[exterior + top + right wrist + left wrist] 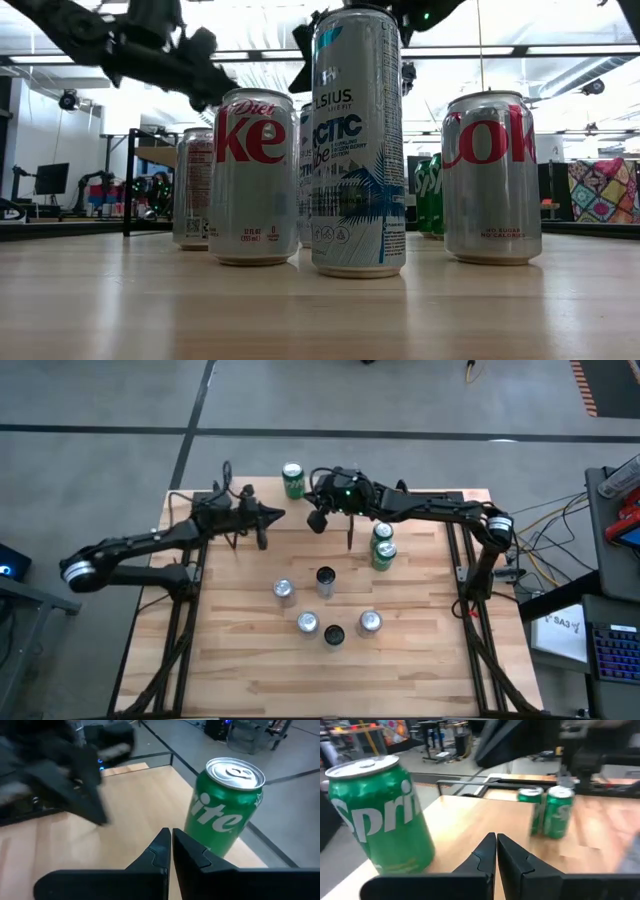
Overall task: Place canned beverage on shelf
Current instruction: Put the bottom green soda can on the shelf
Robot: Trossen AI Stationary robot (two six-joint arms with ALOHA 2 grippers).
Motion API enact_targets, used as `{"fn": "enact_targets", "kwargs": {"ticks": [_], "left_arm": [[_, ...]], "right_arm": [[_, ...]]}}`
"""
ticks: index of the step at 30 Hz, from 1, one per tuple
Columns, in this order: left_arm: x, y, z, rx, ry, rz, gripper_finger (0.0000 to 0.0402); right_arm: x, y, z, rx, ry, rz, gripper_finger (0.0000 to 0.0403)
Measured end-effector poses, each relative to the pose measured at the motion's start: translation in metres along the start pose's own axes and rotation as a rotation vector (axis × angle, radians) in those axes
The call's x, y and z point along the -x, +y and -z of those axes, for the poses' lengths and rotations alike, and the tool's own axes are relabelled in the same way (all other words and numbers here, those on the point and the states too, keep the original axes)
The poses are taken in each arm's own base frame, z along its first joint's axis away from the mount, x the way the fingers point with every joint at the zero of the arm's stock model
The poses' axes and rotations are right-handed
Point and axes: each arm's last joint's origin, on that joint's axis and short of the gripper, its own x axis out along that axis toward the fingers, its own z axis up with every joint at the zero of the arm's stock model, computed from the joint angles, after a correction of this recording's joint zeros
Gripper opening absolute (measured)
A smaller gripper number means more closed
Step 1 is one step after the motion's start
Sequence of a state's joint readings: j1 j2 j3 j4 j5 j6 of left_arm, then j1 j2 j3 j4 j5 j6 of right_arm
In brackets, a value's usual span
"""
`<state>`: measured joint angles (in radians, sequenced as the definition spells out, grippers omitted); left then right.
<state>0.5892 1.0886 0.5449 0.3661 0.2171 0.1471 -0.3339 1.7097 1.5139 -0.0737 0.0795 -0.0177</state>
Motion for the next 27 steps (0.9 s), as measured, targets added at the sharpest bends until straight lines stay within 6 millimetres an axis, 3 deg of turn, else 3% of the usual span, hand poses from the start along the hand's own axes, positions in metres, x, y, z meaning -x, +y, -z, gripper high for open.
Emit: {"fn": "enact_targets", "kwargs": {"ticks": [14, 27], "left_arm": [[-0.047, 0.032, 0.007, -0.050, 0.061, -0.151, 0.0000], [-0.058, 0.045, 0.016, -0.016, 0.081, -0.186, 0.0000]], "right_arm": [[0.005, 0.004, 0.000, 0.007, 0.024, -0.010, 0.0009], [0.005, 0.004, 0.002, 0.008, 0.039, -0.011, 0.0009]]}}
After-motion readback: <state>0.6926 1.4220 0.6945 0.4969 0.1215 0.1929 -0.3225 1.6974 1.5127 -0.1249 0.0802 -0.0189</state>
